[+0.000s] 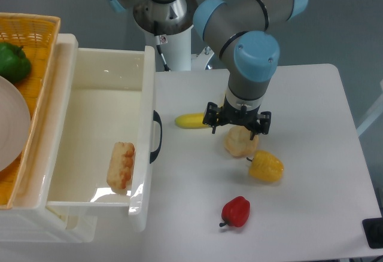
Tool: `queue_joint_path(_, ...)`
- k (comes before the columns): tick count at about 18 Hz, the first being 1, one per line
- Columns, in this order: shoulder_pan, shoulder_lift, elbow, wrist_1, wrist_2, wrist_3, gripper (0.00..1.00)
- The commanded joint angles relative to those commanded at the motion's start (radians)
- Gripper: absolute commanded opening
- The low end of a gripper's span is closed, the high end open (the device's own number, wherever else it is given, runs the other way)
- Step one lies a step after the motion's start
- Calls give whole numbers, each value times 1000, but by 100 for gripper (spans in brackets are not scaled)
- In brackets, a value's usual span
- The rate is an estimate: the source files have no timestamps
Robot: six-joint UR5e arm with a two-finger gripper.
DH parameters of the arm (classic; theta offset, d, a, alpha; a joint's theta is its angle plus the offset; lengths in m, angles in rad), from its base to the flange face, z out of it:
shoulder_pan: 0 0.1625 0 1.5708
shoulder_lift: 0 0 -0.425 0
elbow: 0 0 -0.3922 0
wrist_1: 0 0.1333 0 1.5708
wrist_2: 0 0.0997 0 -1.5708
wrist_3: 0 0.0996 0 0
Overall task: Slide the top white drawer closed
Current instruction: 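Move the open gripper from above the bun toward the open white drawer's front, then lower the gripper and bring it against the drawer front beside the handle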
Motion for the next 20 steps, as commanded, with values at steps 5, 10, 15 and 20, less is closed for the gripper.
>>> queue_joint_path(5, -23, -34, -2, -2, -43, -47, 100)
queue_joint_path(10, -40, -63, 8, -2, -90, -86, 100)
queue_joint_path(15, -40, -75, 11, -3, -144, -144, 100)
queue_joint_path(20, -43, -74, 11, -3, -198, -155, 100)
